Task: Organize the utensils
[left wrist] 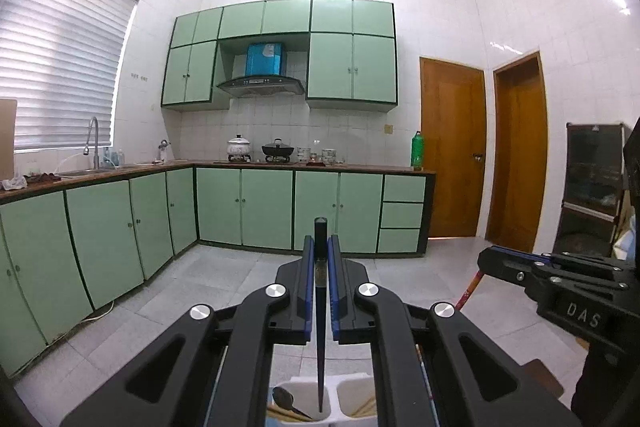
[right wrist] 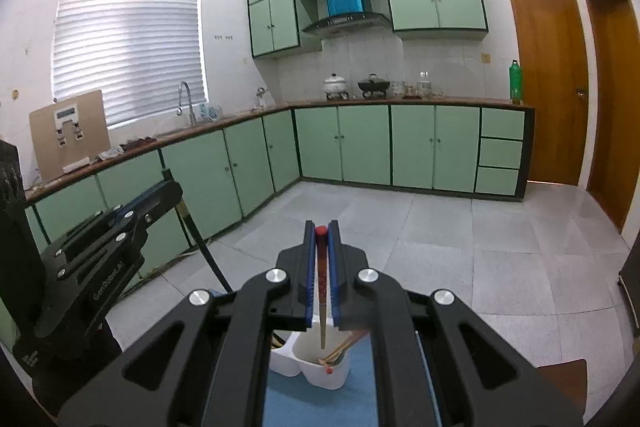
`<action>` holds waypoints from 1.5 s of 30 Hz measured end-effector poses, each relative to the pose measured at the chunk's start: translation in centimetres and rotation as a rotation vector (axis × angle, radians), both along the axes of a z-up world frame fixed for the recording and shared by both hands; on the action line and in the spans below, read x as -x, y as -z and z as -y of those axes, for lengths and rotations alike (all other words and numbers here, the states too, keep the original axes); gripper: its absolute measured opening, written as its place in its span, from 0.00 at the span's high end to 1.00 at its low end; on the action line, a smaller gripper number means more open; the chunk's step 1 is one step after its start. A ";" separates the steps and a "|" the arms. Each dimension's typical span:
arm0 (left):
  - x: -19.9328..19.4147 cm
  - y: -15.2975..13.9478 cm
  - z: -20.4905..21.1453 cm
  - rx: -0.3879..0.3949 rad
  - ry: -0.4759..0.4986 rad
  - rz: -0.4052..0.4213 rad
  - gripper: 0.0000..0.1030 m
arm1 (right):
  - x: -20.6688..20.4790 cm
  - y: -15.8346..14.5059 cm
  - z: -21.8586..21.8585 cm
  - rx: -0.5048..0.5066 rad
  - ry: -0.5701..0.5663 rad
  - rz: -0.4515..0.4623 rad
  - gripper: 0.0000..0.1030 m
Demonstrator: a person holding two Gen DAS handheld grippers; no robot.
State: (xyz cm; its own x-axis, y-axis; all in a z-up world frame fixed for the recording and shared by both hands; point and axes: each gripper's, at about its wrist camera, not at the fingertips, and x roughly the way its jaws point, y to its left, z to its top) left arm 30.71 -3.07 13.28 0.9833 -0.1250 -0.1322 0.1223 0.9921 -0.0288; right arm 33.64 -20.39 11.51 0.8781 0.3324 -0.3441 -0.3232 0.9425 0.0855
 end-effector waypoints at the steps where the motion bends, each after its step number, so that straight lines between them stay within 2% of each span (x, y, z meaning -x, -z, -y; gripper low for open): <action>1: -0.5 0.4 0.2 -0.006 0.000 -0.004 0.94 | -0.3 0.3 -0.3 0.005 0.001 -0.003 0.95; 6: -3.1 3.2 0.3 0.008 0.000 -0.063 0.94 | -2.1 2.5 -1.3 0.019 0.000 -0.048 0.95; 12: -4.8 6.1 -0.7 0.022 0.006 -0.174 0.93 | -3.6 5.2 -2.2 0.040 -0.004 -0.118 0.93; 15: -4.9 7.1 -1.2 0.024 -0.002 -0.211 0.88 | -3.5 6.6 -2.6 0.062 0.010 -0.138 0.91; 17: -4.5 7.3 -1.5 0.033 -0.004 -0.222 0.78 | -3.2 7.1 -2.5 0.058 0.018 -0.144 0.87; 18: -4.2 7.4 -1.6 0.033 -0.006 -0.222 0.77 | -2.9 7.3 -2.4 0.058 0.025 -0.140 0.81; 21: -2.5 7.6 -1.8 0.027 -0.014 -0.221 0.67 | -1.4 7.4 -1.8 0.052 0.056 -0.113 0.67; 26: 1.0 8.2 -2.0 0.027 -0.017 -0.234 0.57 | 2.2 8.4 -0.5 0.057 0.090 -0.094 0.53; 35: 8.1 12.0 -2.2 0.043 -0.021 -0.327 0.52 | 10.1 12.4 0.9 0.019 0.077 -0.136 0.33; 40: 11.5 13.7 -2.2 0.033 -0.035 -0.372 0.47 | 14.4 14.4 1.2 0.000 0.087 -0.166 0.16; 45: 14.5 14.7 -2.2 0.030 -0.032 -0.411 0.45 | 17.6 15.4 1.4 0.013 0.107 -0.164 0.12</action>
